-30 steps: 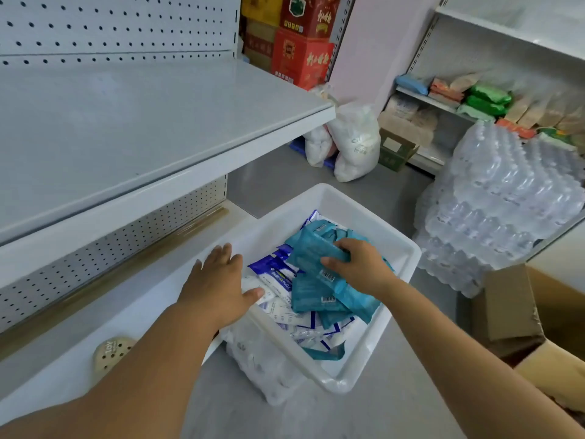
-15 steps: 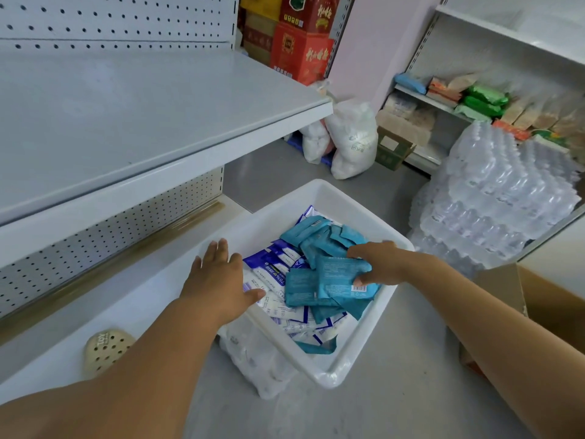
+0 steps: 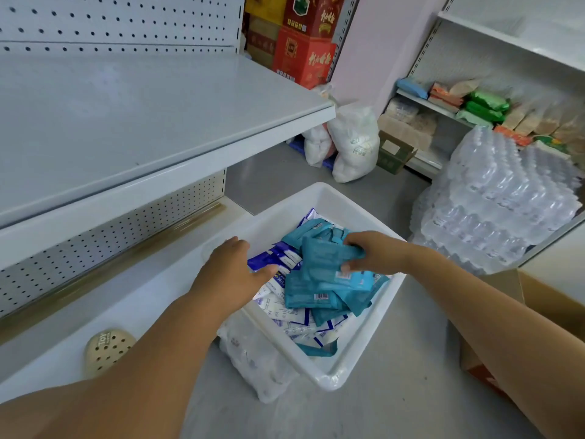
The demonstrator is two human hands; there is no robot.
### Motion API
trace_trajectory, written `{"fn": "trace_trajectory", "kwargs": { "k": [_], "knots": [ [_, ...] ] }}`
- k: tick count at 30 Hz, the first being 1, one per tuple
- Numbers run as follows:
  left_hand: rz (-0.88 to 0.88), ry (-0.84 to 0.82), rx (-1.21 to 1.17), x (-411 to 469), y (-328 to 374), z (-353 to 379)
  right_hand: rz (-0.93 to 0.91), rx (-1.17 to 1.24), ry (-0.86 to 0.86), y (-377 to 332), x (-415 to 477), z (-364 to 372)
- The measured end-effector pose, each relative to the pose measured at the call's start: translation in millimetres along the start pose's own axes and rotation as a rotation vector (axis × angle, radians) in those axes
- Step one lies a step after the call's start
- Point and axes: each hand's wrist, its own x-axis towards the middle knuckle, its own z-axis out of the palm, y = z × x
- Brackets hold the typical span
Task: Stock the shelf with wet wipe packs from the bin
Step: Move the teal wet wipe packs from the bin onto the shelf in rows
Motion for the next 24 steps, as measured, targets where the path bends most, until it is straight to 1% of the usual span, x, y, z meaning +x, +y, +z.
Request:
{"fn": "trace_trajectory", "kwargs": {
  "k": [3,5,8,12,14,15,18,21,24],
  "knots": [
    [-0.061,0.041,-0.257,-3,14,-7,0.017,0.403,0.167,-21,-4,-6],
    [-0.117,0.048,-0.417,-3,19,-11,-0.004,0.664,0.233,-40,-7,-7],
    [-0.168,0.072,-0.59,-3,23,-21,-0.058,0.999,0.226,-71,-9,-7],
    [-0.117,0.055,-0.909,-6,33,-34,-0.146,1.285,0.223,-105,-3,-3],
    [-0.114,0.083,-1.101,-9,41,-45,-0.186,1.382,0.212,-127,-3,-5],
    [-0.1,0.124,-1.156,-11,42,-53,-0.207,1.413,0.205,-140,-3,-8],
    [-0.071,0.27,-1.233,-18,46,-83,-0.287,1.45,0.239,-174,-1,-21],
    [-0.051,0.343,-1.295,-25,49,-120,-0.365,1.421,0.322,-213,3,-38],
    [-0.004,0.416,-1.295,-31,50,-161,-0.438,1.464,0.372,-248,7,-56]
  ]
}}
